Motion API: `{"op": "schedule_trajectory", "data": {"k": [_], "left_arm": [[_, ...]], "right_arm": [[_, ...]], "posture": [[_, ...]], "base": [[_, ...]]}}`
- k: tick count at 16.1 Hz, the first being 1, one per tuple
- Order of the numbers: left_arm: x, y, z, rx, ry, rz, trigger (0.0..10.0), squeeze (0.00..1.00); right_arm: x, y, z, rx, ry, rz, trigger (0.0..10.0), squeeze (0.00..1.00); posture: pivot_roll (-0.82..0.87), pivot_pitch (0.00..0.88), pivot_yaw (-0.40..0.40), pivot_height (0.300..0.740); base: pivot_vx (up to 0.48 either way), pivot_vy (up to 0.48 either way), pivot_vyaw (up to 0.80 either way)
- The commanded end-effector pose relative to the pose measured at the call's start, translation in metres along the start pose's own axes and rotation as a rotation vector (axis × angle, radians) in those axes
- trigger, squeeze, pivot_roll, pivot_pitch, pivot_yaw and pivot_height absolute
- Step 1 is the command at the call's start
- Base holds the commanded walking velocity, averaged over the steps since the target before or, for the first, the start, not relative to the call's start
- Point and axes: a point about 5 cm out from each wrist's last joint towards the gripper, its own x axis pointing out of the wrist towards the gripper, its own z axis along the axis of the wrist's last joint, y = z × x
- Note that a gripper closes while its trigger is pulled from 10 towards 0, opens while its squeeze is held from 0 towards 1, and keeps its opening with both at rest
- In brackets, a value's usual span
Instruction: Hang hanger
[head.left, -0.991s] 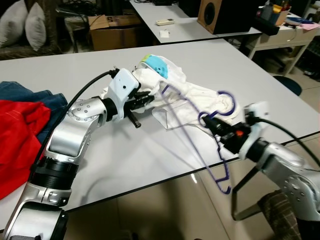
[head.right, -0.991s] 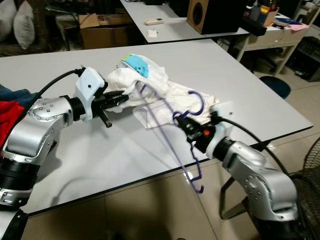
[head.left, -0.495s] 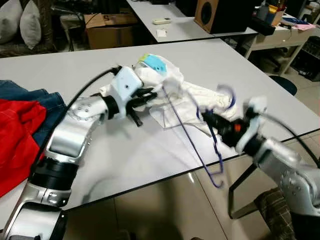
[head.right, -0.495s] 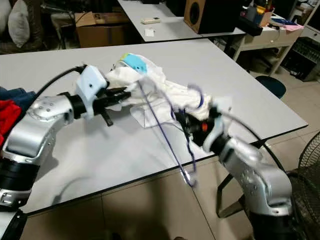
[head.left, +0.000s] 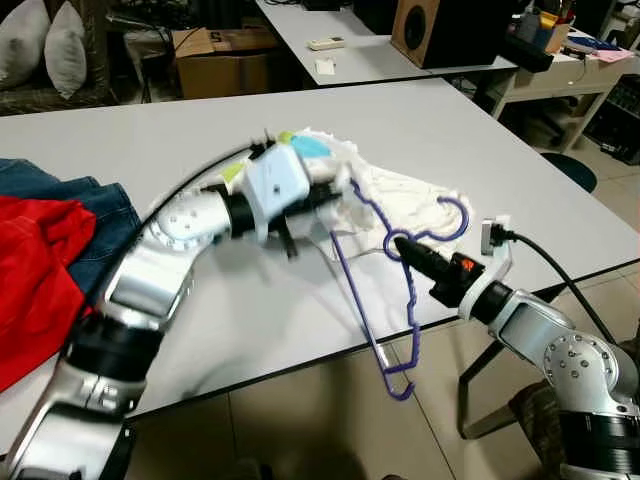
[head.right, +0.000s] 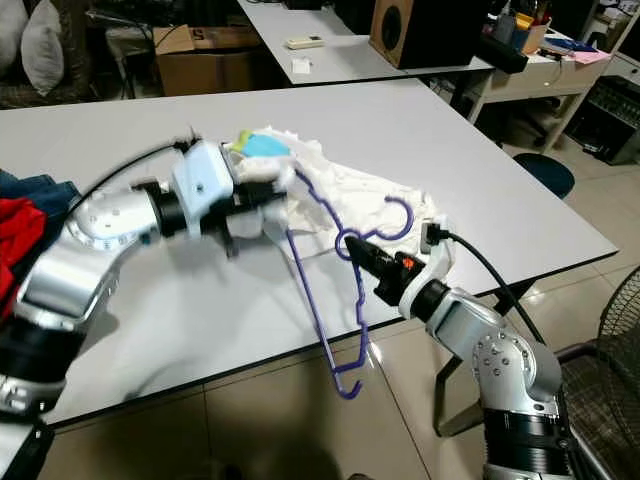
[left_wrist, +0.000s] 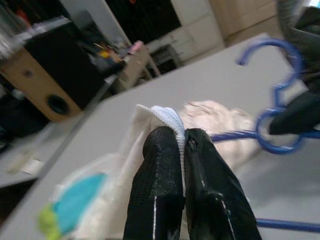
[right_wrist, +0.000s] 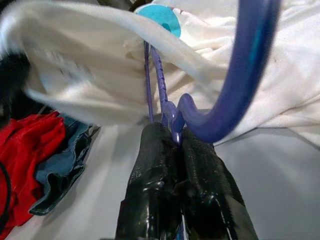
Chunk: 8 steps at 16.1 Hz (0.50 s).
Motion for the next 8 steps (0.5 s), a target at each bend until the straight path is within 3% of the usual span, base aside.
{"op": "schedule_trajectory", "data": {"k": [1, 4, 5, 7, 8], "left_arm": [[-0.001, 0.008, 0.008, 0.052, -0.027, 0.034, 0.0, 0.0], [-0.003, -0.007, 0.018, 0.07, -0.143, -0.096, 0.0, 0.0], [-0.004, -0.008, 0.018, 0.08, -0.141, -0.106, 0.0, 0.0], [-0.003, -0.002, 0.025, 0.143, -0.197, -0.06, 0.0, 0.0], [-0.003, -0.002, 0.026, 0.149, -0.207, -0.059, 0.0, 0.0]], "right_arm": [[-0.005, -0.003, 0.001, 0.007, 0.011, -0.01, 10.0, 0.0], [-0.005, -0.012, -0.002, 0.104, 0.001, -0.056, 10.0, 0.0], [-0.005, -0.014, -0.002, 0.129, -0.008, -0.07, 10.0, 0.0], [-0.006, -0.023, -0.004, 0.268, -0.062, -0.132, 10.0, 0.0], [-0.007, -0.023, -0.005, 0.285, -0.067, -0.136, 10.0, 0.0]], "posture": [[0.0, 0.0, -0.045, 0.74], [0.0, 0.0, -0.044, 0.74], [0.0, 0.0, -0.044, 0.74], [-0.01, 0.0, -0.044, 0.74], [-0.01, 0.0, -0.043, 0.74]], "base": [[0.0, 0.0, 0.0], [0.0, 0.0, 0.0], [0.0, 0.0, 0.0], [0.0, 0.0, 0.0], [0.0, 0.0, 0.0]]}}
